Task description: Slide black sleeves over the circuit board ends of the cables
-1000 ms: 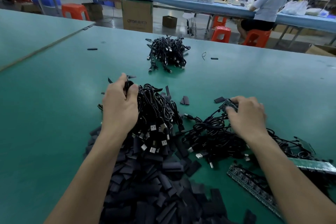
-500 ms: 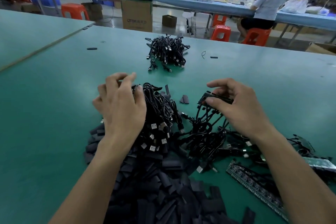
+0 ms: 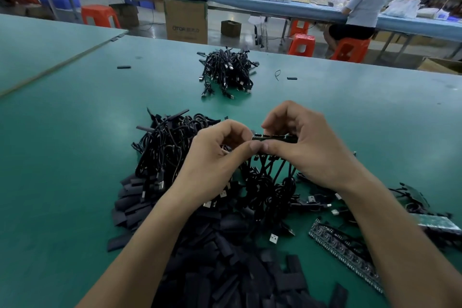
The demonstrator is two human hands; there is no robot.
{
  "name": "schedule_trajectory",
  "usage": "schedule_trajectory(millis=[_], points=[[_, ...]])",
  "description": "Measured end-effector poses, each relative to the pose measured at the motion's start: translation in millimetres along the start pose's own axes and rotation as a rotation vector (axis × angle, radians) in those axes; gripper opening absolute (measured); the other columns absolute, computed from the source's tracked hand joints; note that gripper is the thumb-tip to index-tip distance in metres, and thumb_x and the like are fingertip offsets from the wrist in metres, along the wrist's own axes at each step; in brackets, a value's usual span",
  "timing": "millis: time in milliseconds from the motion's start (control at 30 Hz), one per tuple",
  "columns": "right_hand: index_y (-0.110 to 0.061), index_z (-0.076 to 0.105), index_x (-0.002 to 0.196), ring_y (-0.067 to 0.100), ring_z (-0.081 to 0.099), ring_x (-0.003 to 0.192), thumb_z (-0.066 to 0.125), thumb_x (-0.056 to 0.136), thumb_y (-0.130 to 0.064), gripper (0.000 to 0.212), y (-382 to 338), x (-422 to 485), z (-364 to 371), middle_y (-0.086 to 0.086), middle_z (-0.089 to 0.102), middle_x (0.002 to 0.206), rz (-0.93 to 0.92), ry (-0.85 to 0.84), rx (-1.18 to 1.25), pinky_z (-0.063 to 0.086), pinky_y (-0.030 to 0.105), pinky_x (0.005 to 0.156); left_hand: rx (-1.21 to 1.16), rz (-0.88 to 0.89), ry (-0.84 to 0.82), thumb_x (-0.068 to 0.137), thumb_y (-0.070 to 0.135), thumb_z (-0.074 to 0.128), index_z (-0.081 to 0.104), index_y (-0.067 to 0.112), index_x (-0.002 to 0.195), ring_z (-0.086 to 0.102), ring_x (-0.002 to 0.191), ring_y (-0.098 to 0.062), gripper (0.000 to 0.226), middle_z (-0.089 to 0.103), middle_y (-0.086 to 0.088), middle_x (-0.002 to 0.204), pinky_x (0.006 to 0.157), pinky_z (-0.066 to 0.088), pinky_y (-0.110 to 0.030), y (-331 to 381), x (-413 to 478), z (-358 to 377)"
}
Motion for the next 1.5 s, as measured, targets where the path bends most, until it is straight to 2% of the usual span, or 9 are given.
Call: schedule_trajectory(millis=[100,433,667,767,900,967,1133,1367,1500], points=[[-0.029,0.061,0.091,0.005,0.065,0.083,0.083,0.078,-0.014,0.029,-0.7,-0.5,1.5,-0.009,0.068,0.084,0.001,-0.031,0.041,0.049,0.018,0.078,-0.029,-0.011,-0.040,0.091,0.016,0.071,0.067,0.021,0.083,0.046,0.059,-0.007,0.011,0.059,0.012,0.068,0.053,0.039,-0.021,-2.4,0.9,-0.6],[-0.020,0.064,0.093,0.010,0.068,0.082,0.080,0.078,0.000,0.030,-4.5,-2.3,1.2,-0.003,0.071,0.084,0.023,-0.180,0.185,0.055,0.023,0.078,-0.242,-0.099,-0.197,0.090,0.023,0.065,0.072,0.020,0.081,0.046,0.066,-0.007,0.012,0.055,0.001,0.074,0.063,0.040,-0.014,-8.7,1.1,0.9],[-0.032,0.061,0.084,-0.001,0.063,0.077,0.079,0.083,-0.012,0.028,17.4,-2.1,-19.9,-0.012,0.067,0.079,0.165,0.107,-0.242,0.045,0.010,0.074,-0.503,-0.053,-0.019,0.097,0.027,0.051,0.057,0.020,0.086,0.065,0.072,-0.014,0.014,0.068,0.001,0.077,0.069,0.057,-0.030,4.0,2.5,-6.4],[-0.029,0.064,0.096,0.008,0.064,0.090,0.074,0.087,-0.013,0.021,22.0,-5.9,-17.1,-0.010,0.068,0.091,0.233,0.160,-0.453,0.049,0.027,0.091,-0.474,-0.015,0.051,0.097,0.033,0.051,0.060,0.032,0.078,0.047,0.048,-0.009,0.021,0.059,0.004,0.064,0.050,0.047,-0.023,12.0,1.7,-11.2],[-0.024,0.063,0.126,0.019,0.050,0.125,0.071,0.090,-0.015,0.039,14.6,-10.1,0.7,-0.002,0.059,0.130,0.167,0.070,-0.743,0.031,0.034,0.110,-0.370,0.025,0.080,0.093,0.036,0.059,0.065,0.037,0.077,0.034,0.041,-0.005,0.018,0.054,0.007,0.057,0.040,0.033,-0.017,16.9,1.9,-14.5],[-0.024,0.066,0.121,0.015,0.052,0.120,0.072,0.090,-0.016,0.033,4.5,-10.7,12.1,-0.005,0.060,0.125,0.093,0.004,-0.660,0.034,0.030,0.108,-0.343,0.025,0.086,0.091,0.039,0.062,0.068,0.034,0.079,0.034,0.041,-0.003,0.014,0.054,0.005,0.058,0.039,0.030,-0.016,17.5,2.0,-14.4],[-0.027,0.073,0.101,0.014,0.067,0.090,0.070,0.090,-0.023,0.013,7.6,-24.5,59.7,-0.007,0.071,0.100,0.217,-0.471,-0.482,0.056,0.037,0.089,-0.281,-0.027,0.177,0.102,0.027,0.049,0.072,0.019,0.098,0.031,0.047,-0.002,0.024,0.046,0.009,0.062,0.041,0.023,-0.017,10.3,3.2,-14.9],[-0.030,0.067,0.109,0.017,0.056,0.102,0.079,0.081,-0.041,0.032,31.2,-40.8,87.5,-0.012,0.050,0.097,0.217,-0.646,-0.579,0.050,0.034,0.086,-0.159,-0.056,0.144,0.104,0.001,0.042,0.054,0.019,0.140,0.047,0.058,-0.002,0.042,0.061,0.014,0.070,0.052,0.043,-0.016,1.3,6.1,-15.4],[-0.029,0.067,0.094,0.015,0.055,0.098,0.077,0.084,-0.034,0.016,35.2,-42.1,89.0,-0.016,0.046,0.089,0.196,-0.617,-0.507,0.049,0.031,0.081,-0.069,-0.003,0.112,0.104,0.003,0.047,0.051,0.031,0.129,0.061,0.067,-0.005,0.038,0.073,0.006,0.086,0.060,0.050,-0.018,3.3,5.1,-14.8]])
Point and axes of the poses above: each hand's wrist, its own x-axis towards the middle knuckle, its own z-axis out of the palm, y = z × x, the point moved 4 cm from there along x, towards the middle knuckle
